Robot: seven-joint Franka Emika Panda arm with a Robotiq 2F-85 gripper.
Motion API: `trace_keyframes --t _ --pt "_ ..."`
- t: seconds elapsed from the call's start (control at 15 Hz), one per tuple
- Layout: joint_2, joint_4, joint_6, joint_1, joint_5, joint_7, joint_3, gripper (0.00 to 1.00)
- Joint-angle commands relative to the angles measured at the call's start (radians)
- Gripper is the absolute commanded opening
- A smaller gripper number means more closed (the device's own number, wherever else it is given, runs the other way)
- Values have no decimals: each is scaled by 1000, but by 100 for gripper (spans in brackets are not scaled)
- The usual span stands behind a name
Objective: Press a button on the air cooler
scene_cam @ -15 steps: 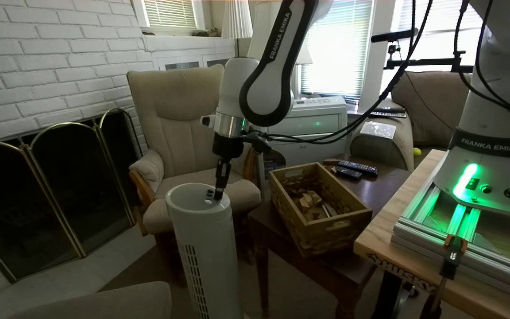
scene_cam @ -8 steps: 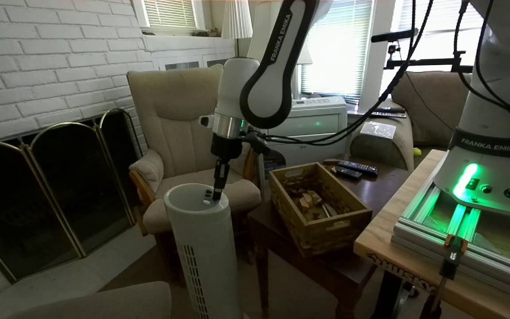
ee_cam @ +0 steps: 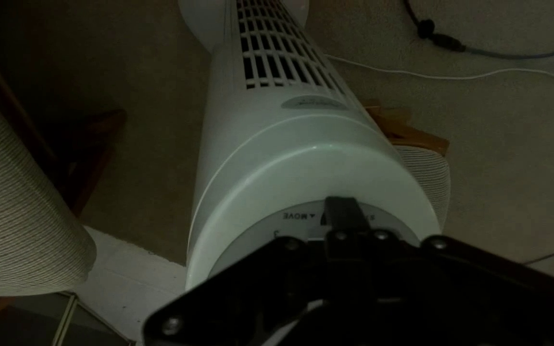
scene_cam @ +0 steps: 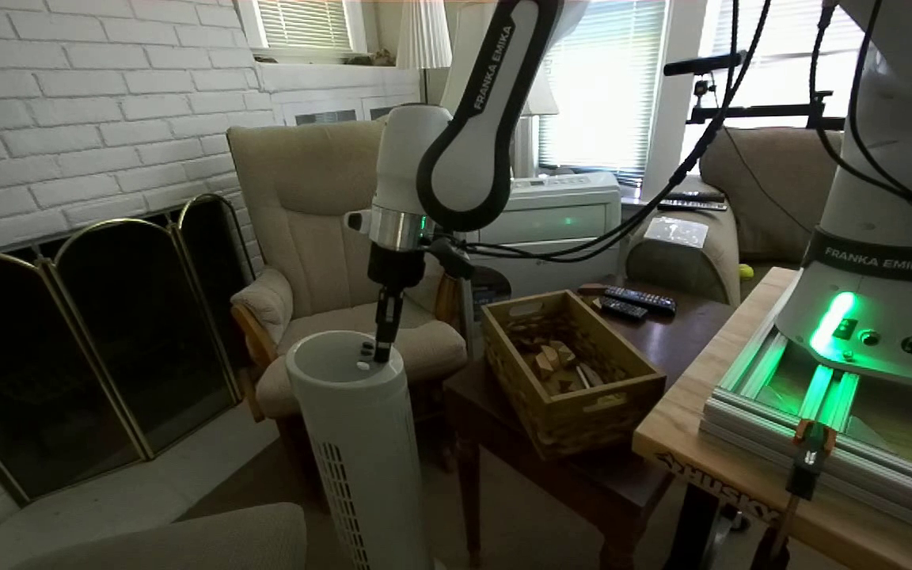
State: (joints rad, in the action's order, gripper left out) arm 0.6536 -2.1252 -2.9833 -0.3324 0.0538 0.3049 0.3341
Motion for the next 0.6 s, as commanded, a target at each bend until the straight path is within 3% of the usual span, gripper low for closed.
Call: trace_keyframes --t 0.0,0.2,0.27,0.33,0.53 --pt "13 -6 2 -9 42 -43 -14 0" --pt "-92 -105 -17 -19 34 -81 -25 0" --pt "-124 -141 -28 -14 29 -92 -21 25" --pt "-168 -183 -44 -23 30 -114 -33 1" --pt "-285 -313 -112 -26 25 -155 -35 1"
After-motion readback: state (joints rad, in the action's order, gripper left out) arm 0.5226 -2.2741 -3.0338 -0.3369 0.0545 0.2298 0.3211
